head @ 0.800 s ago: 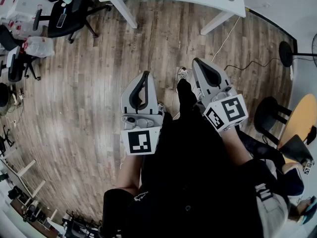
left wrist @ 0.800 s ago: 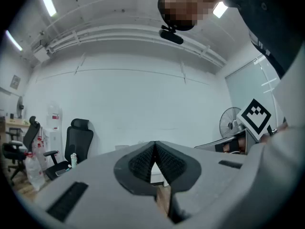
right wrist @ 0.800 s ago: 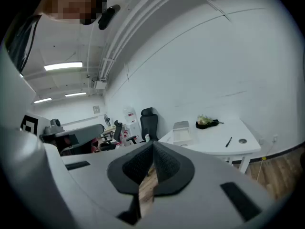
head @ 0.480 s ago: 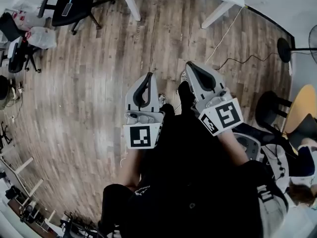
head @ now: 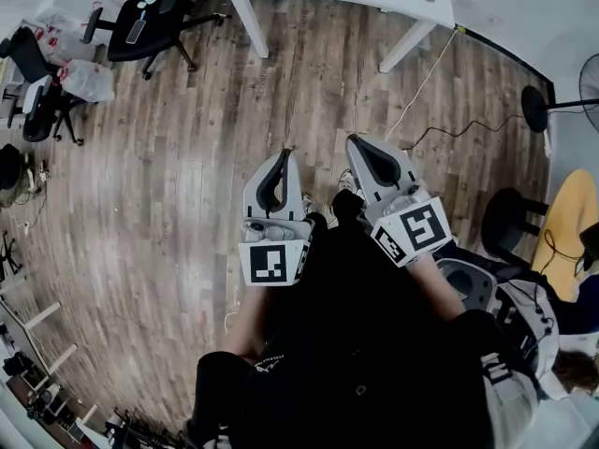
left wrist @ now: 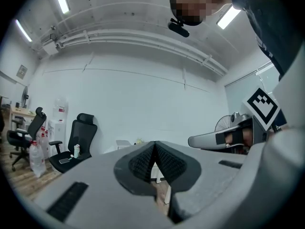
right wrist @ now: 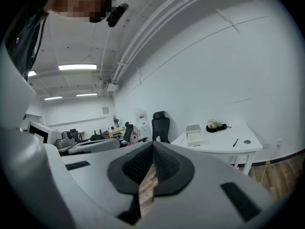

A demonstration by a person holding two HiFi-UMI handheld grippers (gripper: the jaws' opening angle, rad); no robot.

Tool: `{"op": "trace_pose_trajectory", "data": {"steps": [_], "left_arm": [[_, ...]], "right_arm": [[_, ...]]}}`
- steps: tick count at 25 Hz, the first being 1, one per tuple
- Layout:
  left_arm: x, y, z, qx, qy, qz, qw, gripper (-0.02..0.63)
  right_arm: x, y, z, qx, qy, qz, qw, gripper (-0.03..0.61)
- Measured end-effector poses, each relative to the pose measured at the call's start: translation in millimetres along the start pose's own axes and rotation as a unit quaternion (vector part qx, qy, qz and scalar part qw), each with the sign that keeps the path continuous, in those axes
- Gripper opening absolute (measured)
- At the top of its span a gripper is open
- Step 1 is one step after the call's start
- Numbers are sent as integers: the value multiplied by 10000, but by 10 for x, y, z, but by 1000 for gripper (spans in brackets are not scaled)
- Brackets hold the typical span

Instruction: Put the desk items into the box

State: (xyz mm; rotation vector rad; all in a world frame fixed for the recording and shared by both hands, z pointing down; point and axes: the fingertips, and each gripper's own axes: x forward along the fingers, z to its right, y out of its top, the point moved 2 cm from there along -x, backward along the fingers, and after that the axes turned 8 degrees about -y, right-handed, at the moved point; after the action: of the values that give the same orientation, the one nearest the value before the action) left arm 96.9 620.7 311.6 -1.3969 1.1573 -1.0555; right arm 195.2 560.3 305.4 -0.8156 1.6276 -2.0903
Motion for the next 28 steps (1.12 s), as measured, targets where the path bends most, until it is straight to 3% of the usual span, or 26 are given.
{"op": "trace_pose_trajectory", "data": {"steps": [9, 14, 18, 23, 28], "left_arm": [[650, 114, 371, 269, 117, 116, 9995, 8], [916, 95, 646, 57, 144, 349, 9993, 8], [1097, 51, 747, 106, 226, 290, 9993, 8], [1284, 66, 662, 355, 382, 362, 9980, 8], [1552, 74, 472, 368, 230, 496, 9978, 8]], "right_arm": [[-20, 216, 762, 21, 251, 220, 9994, -2], [-126, 264, 1078, -126, 495, 301, 9982, -2], [-128, 246, 1310, -139, 400, 278, 9987, -2], [12, 280, 1429, -191, 365, 273, 9988, -2], [275, 296, 1492, -267, 245, 270, 9990, -2]]}}
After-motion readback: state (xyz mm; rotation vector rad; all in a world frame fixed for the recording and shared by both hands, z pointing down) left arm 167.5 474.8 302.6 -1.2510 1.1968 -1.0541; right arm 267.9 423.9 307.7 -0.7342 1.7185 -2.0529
